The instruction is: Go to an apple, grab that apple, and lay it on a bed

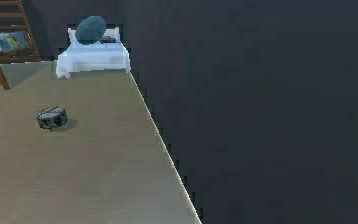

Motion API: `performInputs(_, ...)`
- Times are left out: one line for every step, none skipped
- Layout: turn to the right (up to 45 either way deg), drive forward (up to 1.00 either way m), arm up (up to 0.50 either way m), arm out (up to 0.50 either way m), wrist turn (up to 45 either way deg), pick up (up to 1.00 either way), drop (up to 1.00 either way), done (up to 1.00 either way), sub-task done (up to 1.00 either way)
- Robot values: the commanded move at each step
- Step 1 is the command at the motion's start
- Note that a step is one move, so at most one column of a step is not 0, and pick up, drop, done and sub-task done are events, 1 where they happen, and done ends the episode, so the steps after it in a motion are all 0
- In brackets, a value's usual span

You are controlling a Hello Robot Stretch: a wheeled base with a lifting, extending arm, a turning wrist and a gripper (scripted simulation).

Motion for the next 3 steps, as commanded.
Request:
performInputs(-12.0, 0.00, 0.00, 0.00, 0.0, 0.00, 0.00, 0.00, 0.00)
performInputs(0.0, 0.30, 0.00, 0.00, 0.0, 0.00, 0.00, 0.00, 0.00)
performInputs(-30.0, 0.00, 0.00, 0.00, 0.0, 0.00, 0.00, 0.00, 0.00)
